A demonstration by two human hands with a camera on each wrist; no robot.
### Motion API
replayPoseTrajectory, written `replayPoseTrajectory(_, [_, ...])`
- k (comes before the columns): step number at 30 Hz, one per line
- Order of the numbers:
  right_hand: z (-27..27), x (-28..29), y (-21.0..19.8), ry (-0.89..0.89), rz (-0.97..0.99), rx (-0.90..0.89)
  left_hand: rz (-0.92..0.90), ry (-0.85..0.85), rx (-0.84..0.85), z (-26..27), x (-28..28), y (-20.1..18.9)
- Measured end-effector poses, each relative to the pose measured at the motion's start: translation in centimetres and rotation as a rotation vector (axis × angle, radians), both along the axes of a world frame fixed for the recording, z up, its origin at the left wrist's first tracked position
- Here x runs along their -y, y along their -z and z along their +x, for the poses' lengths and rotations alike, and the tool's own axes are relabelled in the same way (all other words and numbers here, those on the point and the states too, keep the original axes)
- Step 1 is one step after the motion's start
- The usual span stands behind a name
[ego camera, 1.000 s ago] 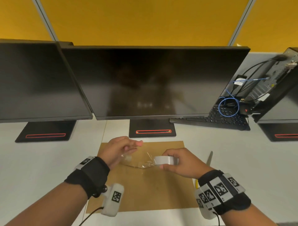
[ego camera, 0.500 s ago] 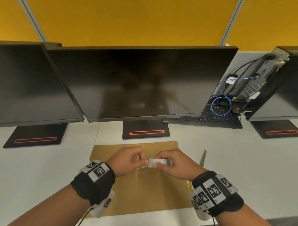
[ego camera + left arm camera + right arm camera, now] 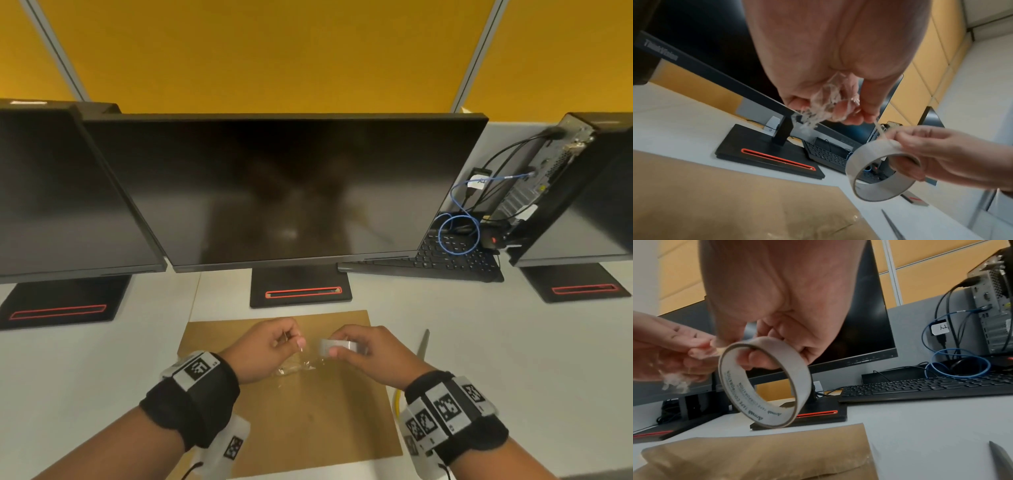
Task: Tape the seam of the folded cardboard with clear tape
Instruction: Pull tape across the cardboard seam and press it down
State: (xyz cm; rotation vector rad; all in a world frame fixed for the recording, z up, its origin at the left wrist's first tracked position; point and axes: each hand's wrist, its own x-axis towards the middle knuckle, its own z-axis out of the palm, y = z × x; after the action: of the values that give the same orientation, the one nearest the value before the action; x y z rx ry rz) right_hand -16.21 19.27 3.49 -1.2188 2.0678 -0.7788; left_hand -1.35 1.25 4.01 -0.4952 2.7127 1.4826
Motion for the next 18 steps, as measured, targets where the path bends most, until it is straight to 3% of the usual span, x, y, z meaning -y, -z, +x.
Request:
replayPoseTrajectory(5, [-0.5,-1.5,0.9,-0.022,0.001,-0.031,0.008,-0.027,0.083,0.2,0.9,1.0])
replayPoseTrajectory(11, [-0.1,-2.4,2.5,0.054,-0.027,-0.205,0.208,-0.072,0.133,0.0,0.4,1.5])
replayPoseTrajectory(18, [1.0,-4.4,6.3,0.133,0.052,-0.246,0.301,0.021,0.172,-1.0,-0.5,2.3])
